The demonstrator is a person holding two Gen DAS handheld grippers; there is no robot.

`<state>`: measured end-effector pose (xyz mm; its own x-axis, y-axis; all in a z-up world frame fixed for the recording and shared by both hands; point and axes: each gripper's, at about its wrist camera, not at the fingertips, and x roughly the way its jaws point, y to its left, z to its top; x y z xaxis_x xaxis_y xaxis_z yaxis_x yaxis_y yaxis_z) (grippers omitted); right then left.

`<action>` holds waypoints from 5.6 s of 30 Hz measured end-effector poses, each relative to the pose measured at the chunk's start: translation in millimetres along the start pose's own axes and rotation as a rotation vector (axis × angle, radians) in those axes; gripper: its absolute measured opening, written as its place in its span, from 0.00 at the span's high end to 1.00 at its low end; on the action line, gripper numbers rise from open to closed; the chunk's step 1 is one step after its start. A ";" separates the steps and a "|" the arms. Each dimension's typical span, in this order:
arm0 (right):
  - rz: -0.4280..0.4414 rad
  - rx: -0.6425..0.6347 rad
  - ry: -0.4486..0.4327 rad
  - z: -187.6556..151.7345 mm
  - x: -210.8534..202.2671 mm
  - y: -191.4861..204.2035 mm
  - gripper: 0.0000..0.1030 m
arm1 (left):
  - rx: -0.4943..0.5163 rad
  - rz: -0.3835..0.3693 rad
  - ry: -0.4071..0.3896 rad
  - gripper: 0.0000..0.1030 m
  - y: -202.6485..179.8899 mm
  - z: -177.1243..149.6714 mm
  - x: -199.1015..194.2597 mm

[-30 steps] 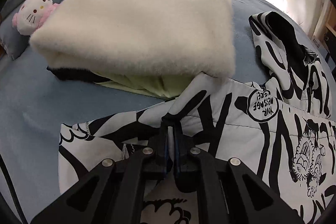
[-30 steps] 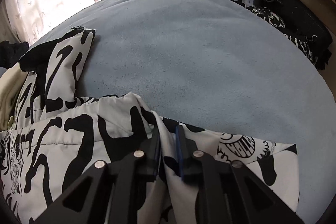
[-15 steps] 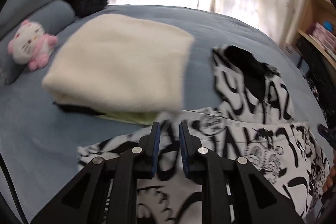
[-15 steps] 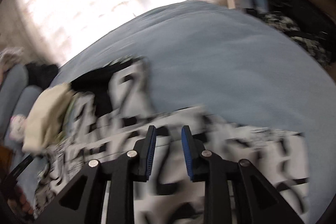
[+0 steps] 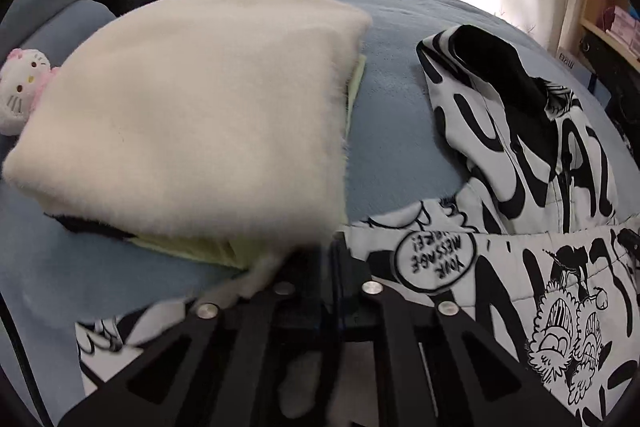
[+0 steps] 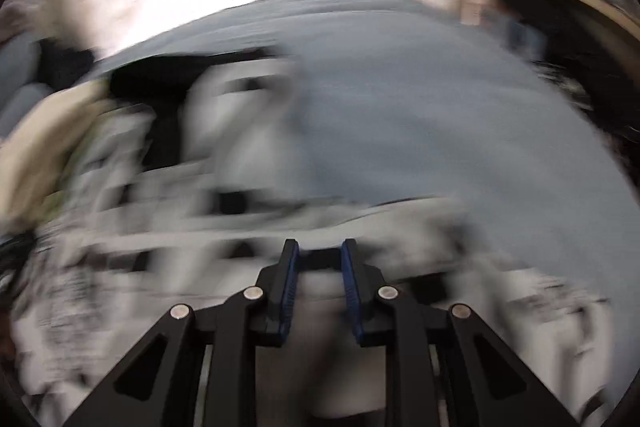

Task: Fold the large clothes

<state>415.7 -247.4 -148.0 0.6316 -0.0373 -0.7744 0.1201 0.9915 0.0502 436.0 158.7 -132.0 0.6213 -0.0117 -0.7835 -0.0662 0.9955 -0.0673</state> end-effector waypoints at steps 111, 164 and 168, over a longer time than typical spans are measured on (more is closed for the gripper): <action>0.364 0.056 0.085 -152.9 -208.6 21.6 0.82 | -0.084 -0.258 0.079 0.46 -55.9 -175.2 -204.2; 0.180 0.503 0.053 -171.9 -206.1 -110.1 0.93 | -0.561 -0.135 0.140 0.94 76.2 -178.4 -193.6; 0.179 0.488 0.079 -178.7 -218.9 -110.7 0.93 | -0.552 -0.132 0.166 0.94 81.4 -185.9 -205.2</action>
<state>127.2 -326.7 -96.7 0.6176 0.1557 -0.7709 0.3700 0.8074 0.4595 158.0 224.6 -91.6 0.5248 -0.1911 -0.8295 -0.4205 0.7891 -0.4478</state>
